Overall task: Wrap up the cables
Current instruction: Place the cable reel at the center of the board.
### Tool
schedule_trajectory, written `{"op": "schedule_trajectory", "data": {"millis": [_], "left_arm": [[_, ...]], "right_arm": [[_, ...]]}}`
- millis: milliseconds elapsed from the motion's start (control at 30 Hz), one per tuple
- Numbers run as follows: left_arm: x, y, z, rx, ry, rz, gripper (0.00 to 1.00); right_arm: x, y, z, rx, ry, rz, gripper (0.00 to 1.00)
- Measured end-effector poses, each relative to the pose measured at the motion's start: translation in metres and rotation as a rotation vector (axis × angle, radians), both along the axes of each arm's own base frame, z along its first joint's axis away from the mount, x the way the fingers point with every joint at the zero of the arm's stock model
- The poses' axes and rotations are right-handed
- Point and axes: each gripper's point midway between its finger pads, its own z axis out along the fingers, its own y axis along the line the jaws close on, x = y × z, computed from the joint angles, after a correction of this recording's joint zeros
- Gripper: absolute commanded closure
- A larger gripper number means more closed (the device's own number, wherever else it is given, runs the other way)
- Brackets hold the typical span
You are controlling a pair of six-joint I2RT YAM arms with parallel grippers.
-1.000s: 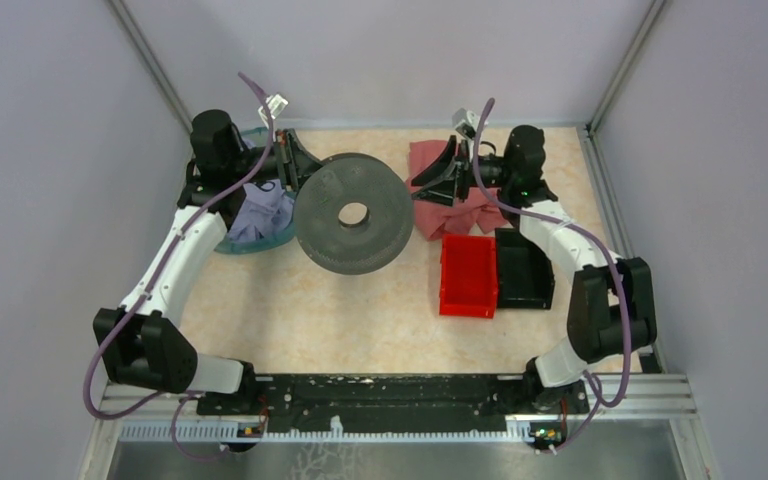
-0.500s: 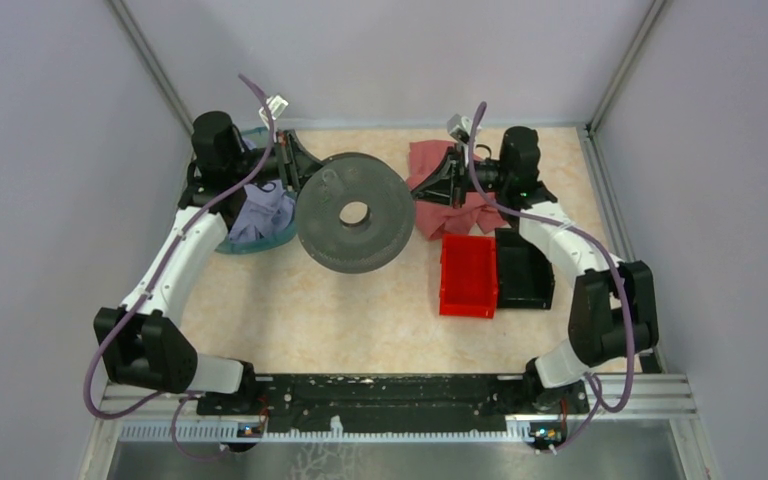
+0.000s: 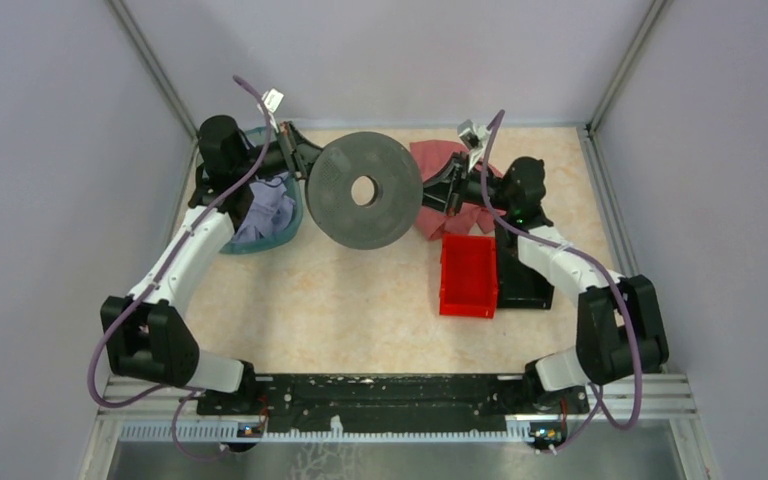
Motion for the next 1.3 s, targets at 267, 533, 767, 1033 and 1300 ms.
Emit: {"op": "schedule_trajectory", "data": {"millis": [267,533,767,1033,1300], "left_arm": [[0.000,-0.005,-0.010,-0.071,0.108,0.007,1.00],[0.002,-0.006,-0.009,-0.146,0.191,0.006,1.00],[0.003,-0.007,-0.012,-0.182,0.244,0.003,1.00],[0.004,-0.007,-0.014,-0.198,0.270,0.013,1.00],[0.006,-0.004,-0.016,-0.208,0.289,0.025,1.00]], "right_arm": [[0.007,0.003,0.014,0.136,0.046,-0.070,1.00],[0.003,0.011,0.015,0.191,0.056,-0.078,1.00],[0.000,0.011,0.010,0.205,0.045,-0.088,1.00],[-0.005,0.013,0.007,0.212,-0.001,-0.086,1.00],[-0.007,0.013,0.009,0.215,-0.022,-0.083,0.95]]}}
